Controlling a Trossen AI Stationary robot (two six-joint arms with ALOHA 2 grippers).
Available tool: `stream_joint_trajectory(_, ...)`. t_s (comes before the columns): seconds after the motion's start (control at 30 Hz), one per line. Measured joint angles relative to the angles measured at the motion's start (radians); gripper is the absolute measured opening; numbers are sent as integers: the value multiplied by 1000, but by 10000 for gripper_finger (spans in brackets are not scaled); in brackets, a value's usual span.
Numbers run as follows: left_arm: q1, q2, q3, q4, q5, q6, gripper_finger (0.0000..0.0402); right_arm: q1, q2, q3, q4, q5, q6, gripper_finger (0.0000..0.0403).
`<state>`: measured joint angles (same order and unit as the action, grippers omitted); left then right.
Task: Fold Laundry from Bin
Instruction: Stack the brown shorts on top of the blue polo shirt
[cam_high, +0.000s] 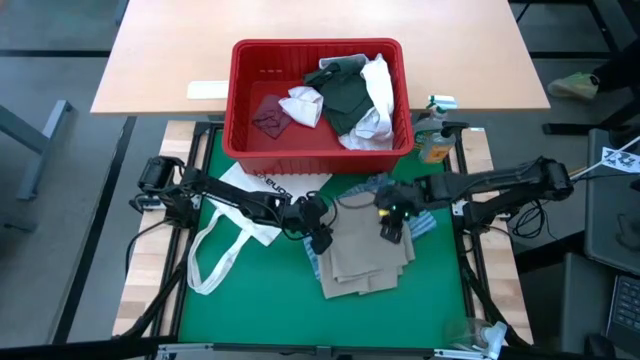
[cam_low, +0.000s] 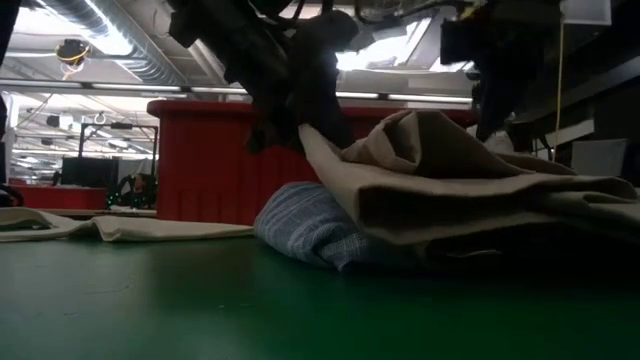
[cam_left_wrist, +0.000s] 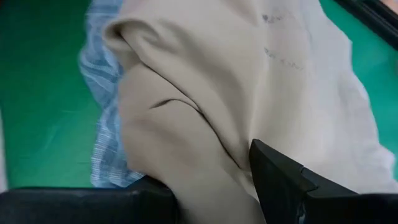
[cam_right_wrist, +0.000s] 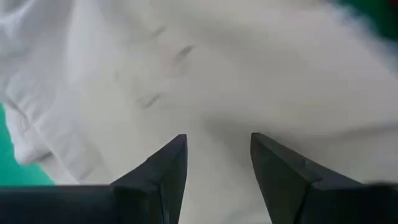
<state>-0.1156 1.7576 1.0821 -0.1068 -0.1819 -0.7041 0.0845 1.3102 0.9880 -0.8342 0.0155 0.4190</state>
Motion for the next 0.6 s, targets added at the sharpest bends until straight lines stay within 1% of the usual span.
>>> stream_joint_trajectory(0.17, 30, -4, 0, -2, 106, -21, 139, 63, 0, -134, 172, 2, 29, 177)
stream_joint_trajectory(0.23, 40, -4, 0, -11, 147, -38, 139, 74, 0, -184, 223, 23, 61, 177)
stream_joint_trajectory(0.3, 49, -4, 0, -34, 168, -52, 139, 74, 0, -230, 260, 47, 116, 177)
stream_joint_trajectory(0.37, 56, -4, 0, -67, 177, -53, 139, 73, 0, -268, 270, 53, 154, 177)
stream_joint_trajectory(0.47, 59, -4, 0, -125, 180, -54, 139, 73, 0, -311, 269, 74, 163, 177)
stream_joint_trajectory(0.6, 59, -4, 0, -223, 235, -55, 139, 73, 0, -329, 268, 81, 164, 177)
